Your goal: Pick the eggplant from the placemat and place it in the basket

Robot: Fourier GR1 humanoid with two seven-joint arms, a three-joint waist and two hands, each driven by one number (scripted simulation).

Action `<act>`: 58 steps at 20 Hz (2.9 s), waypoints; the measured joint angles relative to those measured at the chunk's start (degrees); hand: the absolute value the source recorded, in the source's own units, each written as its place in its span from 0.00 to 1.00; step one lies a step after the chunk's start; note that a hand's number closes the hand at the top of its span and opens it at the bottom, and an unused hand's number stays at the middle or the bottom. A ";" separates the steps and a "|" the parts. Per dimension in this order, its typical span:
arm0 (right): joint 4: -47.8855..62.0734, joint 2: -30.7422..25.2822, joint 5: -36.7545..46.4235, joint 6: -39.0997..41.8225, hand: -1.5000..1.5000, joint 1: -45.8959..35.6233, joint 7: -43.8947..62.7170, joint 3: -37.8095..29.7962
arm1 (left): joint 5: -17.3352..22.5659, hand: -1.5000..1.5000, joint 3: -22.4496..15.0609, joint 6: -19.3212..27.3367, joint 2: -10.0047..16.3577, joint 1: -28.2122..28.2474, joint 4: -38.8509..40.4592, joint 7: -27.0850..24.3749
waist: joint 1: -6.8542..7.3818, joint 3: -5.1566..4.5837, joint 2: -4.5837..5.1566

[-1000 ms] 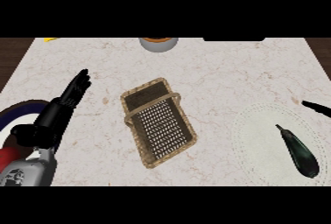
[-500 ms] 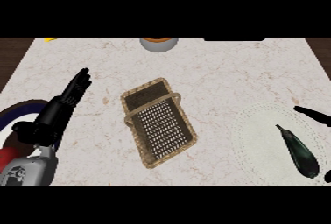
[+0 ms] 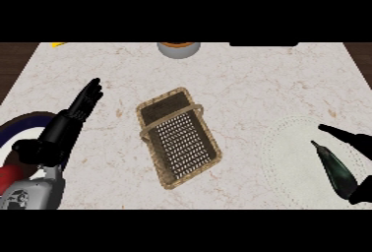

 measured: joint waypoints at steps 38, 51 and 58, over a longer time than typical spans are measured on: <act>3.16 16.09 17.28 -13.73 1.00 -6.38 13.20 4.96 | -2.06 0.50 1.47 -1.90 -1.62 -0.52 0.39 0.43 | 0.58 -1.33 -1.43; -5.71 32.87 19.34 -32.23 1.00 -21.02 47.27 6.78 | -1.88 0.50 -0.78 -3.45 -2.53 -1.74 1.17 0.60 | 5.69 -0.41 -1.87; -10.79 33.77 23.20 -44.29 1.00 -33.52 63.58 11.04 | -1.93 0.50 -2.60 -4.61 -3.20 -2.96 1.78 0.66 | 9.17 -0.71 -1.90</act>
